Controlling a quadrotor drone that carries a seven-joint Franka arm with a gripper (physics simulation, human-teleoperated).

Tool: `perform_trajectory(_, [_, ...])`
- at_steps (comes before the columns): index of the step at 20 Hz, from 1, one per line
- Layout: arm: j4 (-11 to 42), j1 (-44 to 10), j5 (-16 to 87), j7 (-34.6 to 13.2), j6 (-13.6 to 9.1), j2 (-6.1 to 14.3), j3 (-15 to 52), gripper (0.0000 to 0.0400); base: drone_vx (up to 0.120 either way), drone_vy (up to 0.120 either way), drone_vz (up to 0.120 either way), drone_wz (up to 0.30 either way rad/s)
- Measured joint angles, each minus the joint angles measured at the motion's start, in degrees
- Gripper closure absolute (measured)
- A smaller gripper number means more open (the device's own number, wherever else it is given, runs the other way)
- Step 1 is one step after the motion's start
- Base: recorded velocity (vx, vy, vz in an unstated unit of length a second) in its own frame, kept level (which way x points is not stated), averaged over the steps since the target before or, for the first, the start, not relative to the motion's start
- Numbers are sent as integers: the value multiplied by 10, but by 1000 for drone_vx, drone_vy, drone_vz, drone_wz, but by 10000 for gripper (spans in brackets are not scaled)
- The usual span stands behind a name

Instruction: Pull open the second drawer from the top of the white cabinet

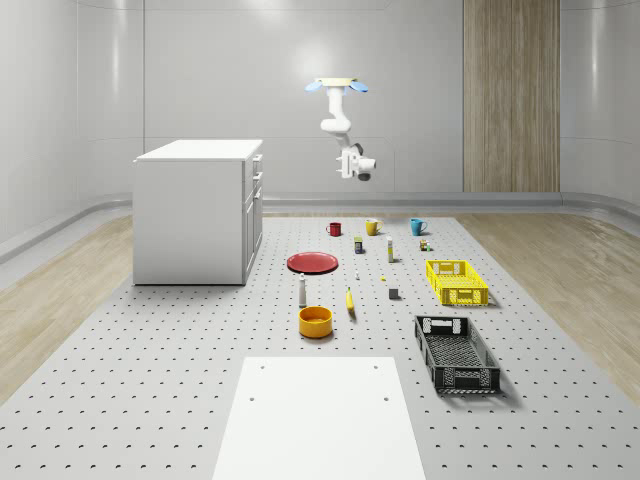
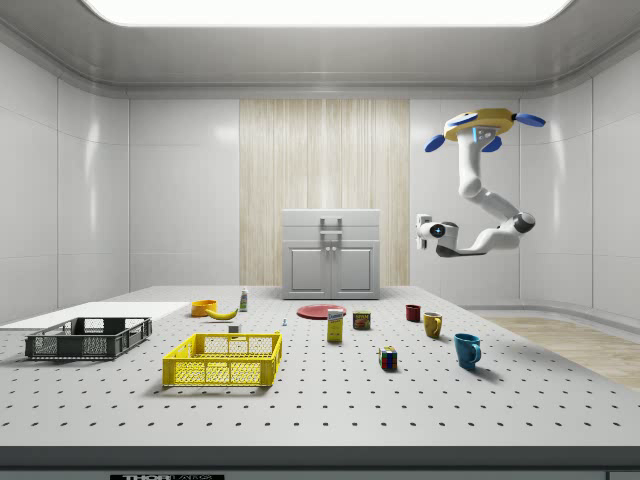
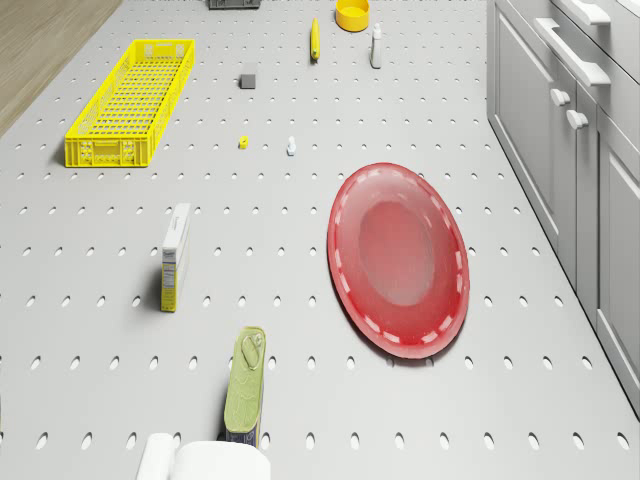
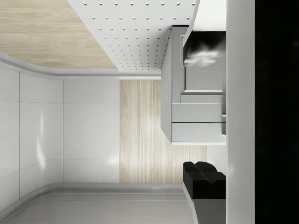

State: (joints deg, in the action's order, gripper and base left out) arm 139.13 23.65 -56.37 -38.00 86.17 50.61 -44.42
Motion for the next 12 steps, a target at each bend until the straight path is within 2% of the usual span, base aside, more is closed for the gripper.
perform_trajectory(12, [4,37,22,-18,32,31,-17,100,120,-120,0,0])
